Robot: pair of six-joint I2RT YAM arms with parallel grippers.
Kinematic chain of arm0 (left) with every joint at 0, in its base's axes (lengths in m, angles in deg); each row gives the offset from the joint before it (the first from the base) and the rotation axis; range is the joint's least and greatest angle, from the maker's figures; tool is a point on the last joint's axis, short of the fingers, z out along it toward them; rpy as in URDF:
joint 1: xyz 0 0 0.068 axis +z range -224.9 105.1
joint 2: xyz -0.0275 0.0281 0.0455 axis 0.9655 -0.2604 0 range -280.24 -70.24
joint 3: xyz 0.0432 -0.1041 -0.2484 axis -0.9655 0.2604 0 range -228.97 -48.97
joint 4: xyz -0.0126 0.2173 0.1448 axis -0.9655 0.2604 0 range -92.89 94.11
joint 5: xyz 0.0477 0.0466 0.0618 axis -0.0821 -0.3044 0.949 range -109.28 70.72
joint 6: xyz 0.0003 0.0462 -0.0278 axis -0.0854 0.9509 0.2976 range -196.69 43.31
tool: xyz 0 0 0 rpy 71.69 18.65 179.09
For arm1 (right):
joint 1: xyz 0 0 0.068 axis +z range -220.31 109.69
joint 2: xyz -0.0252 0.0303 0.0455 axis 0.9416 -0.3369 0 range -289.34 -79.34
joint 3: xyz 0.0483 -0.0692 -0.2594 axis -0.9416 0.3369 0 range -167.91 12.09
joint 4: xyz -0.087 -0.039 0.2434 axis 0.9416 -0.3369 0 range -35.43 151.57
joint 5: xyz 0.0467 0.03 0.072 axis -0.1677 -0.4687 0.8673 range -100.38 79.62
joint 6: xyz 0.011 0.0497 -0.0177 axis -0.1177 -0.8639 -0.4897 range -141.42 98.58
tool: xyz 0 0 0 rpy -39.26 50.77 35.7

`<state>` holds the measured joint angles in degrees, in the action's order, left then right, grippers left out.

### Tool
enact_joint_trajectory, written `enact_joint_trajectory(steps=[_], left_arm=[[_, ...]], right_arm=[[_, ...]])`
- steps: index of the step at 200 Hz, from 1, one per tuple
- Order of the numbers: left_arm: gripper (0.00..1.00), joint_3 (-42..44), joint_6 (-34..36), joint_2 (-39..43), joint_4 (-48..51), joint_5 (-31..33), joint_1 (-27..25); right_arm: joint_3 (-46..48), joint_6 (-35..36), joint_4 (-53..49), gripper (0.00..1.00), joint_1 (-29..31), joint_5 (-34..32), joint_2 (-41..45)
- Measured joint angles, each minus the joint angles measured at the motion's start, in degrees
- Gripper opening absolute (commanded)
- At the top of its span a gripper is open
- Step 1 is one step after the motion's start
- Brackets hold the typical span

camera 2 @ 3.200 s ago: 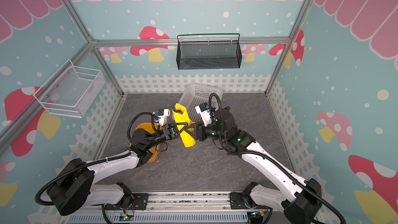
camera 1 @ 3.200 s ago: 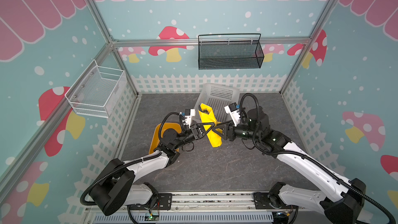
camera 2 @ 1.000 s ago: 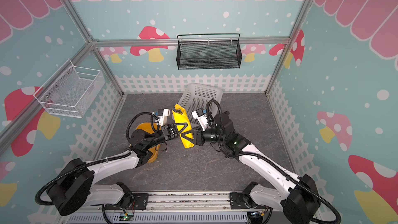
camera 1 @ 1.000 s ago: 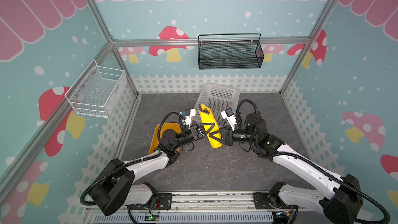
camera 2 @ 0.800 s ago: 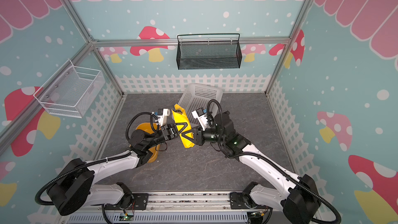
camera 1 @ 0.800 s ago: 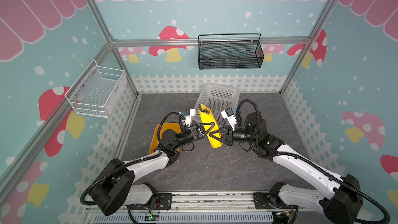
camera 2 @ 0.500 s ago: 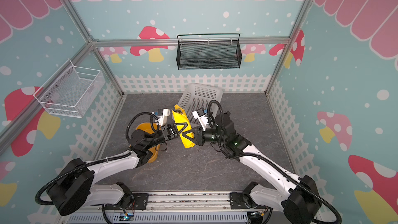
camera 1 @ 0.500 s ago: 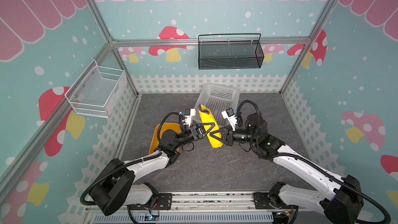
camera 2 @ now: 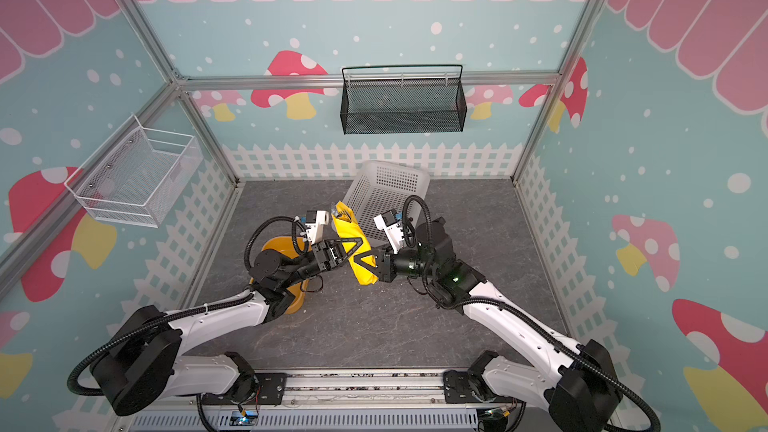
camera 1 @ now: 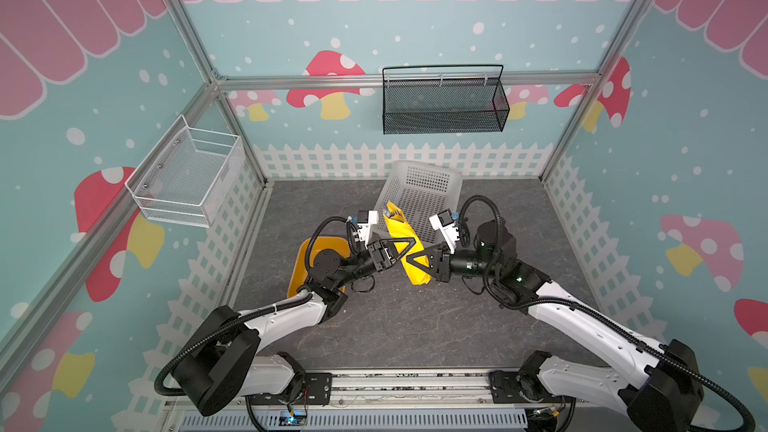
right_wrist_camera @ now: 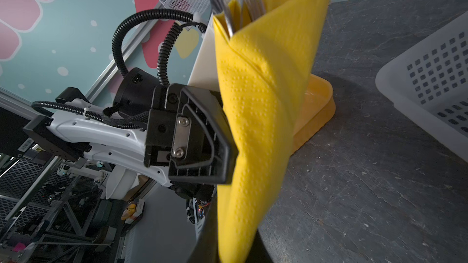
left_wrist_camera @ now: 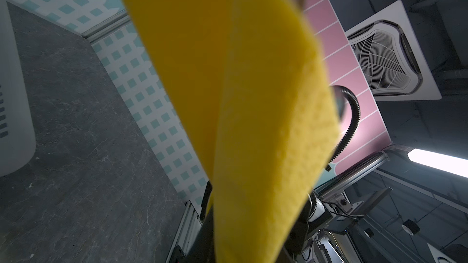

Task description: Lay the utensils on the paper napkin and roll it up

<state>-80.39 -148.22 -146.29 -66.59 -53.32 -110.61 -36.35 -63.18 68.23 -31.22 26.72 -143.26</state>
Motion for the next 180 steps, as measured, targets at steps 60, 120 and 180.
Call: enact_joint_trajectory(steps=[60,120,180], left_arm=[[0.49,0.00,0.20,0.20,2.51,0.85,0.04],[0.45,0.00,-0.28,-0.35,2.29,0.61,0.04],[0.18,-0.13,-2.58,-2.67,-2.16,-0.02,0.02]], right_arm=[[0.07,0.17,-0.15,0.09,0.00,-0.90,0.00],[0.07,0.57,-0.04,0.11,0.00,-1.31,0.00],[0.74,0.92,0.07,0.19,0.00,-1.60,0.22]])
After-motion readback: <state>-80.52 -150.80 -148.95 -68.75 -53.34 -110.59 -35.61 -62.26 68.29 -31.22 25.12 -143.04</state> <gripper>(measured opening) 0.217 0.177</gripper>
